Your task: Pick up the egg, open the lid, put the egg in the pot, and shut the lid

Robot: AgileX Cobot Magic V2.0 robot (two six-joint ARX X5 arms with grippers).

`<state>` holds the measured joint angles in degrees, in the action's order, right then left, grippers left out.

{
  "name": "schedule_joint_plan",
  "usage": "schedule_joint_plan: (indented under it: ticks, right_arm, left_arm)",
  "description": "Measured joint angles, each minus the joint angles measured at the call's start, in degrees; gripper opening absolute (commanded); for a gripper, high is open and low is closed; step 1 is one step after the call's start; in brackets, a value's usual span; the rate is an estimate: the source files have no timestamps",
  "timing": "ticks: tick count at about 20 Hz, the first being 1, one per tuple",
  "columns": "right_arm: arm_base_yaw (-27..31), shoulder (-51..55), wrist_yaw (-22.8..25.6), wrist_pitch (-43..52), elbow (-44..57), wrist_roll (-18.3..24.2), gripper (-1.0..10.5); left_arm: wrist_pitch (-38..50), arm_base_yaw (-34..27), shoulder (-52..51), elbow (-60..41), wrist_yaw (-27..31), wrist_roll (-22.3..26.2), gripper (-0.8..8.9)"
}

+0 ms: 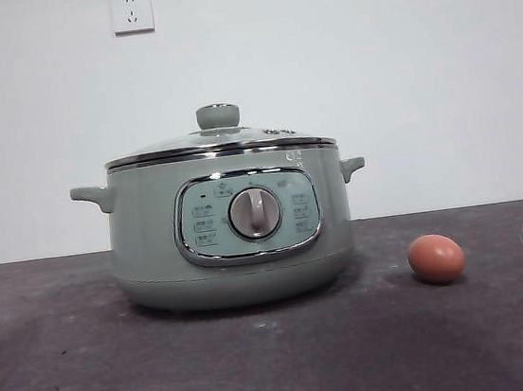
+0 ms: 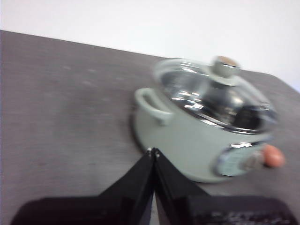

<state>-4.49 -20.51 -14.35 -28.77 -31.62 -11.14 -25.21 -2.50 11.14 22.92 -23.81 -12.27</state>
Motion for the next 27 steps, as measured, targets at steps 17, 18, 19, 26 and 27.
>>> schedule_joint_plan:
  ticks: [17,18,19,26,27]
  right_arm:
    - [-1.6,-25.8,-9.7,-39.1,-30.6,20.6,-0.1]
    - [-1.6,-25.8,-9.7,-39.1,-30.6,20.7,0.1]
    - [-1.6,-25.8,-9.7,-39.1,-30.6,20.8,0.1]
    - [-1.6,-25.8,-9.7,-39.1,-30.6,20.1,6.3]
    - [-1.6,-25.8,-9.7,-39.1,-30.6,20.0,6.3]
  left_arm:
    - [-27.6,0.0,21.7,27.0,-19.8,14.3,-0.07]
    - [-27.6,0.0,21.7,27.1,-19.8,14.8,-0.03]
    - [-27.6,0.0,21.7,27.2,-19.8,15.1,0.07]
    - [-27.7,0.0,21.7,27.3,-19.7,15.3,6.93]
    - [-27.7,0.0,21.7,27.3,-19.7,15.4,6.93]
